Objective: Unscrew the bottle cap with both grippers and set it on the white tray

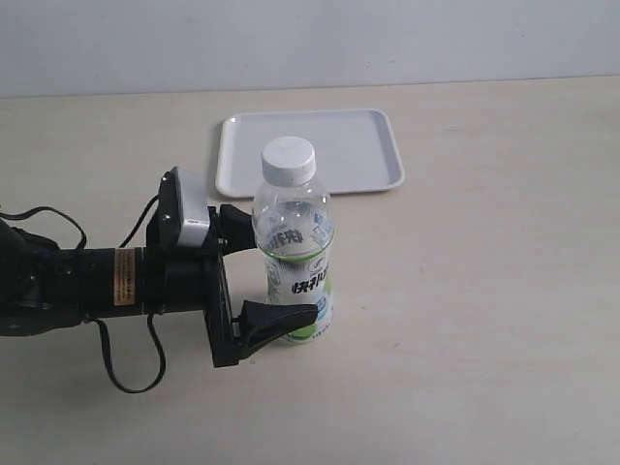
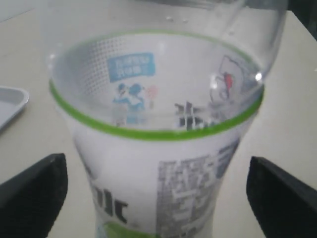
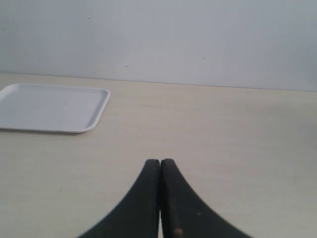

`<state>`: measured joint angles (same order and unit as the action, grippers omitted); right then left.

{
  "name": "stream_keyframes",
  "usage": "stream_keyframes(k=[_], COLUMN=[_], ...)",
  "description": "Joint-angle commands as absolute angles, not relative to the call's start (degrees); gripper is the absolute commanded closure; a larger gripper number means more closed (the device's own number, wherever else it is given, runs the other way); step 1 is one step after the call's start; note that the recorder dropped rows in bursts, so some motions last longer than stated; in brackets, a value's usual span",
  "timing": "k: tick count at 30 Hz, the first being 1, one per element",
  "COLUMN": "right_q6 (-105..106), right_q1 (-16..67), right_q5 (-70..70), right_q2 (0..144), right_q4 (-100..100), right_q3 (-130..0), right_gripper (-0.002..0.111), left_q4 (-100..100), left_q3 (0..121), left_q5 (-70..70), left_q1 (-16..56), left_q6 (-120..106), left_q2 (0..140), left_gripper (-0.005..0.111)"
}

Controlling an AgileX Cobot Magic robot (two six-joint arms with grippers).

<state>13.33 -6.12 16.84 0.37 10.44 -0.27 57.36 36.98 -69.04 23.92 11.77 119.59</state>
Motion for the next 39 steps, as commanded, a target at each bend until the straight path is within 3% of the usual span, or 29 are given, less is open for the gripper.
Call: stream_keyframes(k=[1, 14, 22, 29, 39], right_q6=[13.37, 13.37, 13.37, 13.37, 13.37], right_q1=[-6.41, -6.41, -6.41, -6.41, -6.41], right_q5=[16.6, 16.6, 16.6, 16.6, 16.6], right_q2=[0.0, 0.0, 0.0, 0.0, 0.0], right_q4=[10.12, 10.12, 10.12, 10.12, 10.12], right_q3=[0.0, 0.0, 0.0, 0.0, 0.0], right_gripper=[0.108, 0.108, 0.108, 0.108, 0.108], left_q4=[51.97, 48.6, 47.18, 46.06, 46.08], left_q3=[37.5, 37.5, 37.5, 37.5, 37.5], left_q5=[-69.96, -69.96, -69.96, -69.96, -69.96], left_q1=[26.42, 26.91, 28.38, 28.65, 28.65], left_q6=[11.39, 10.62, 10.2, 9.12, 9.24], left_q2=[119.76, 119.76, 119.76, 119.76, 119.76], left_gripper=[0.014, 0.015, 0.034, 0.03, 0.032])
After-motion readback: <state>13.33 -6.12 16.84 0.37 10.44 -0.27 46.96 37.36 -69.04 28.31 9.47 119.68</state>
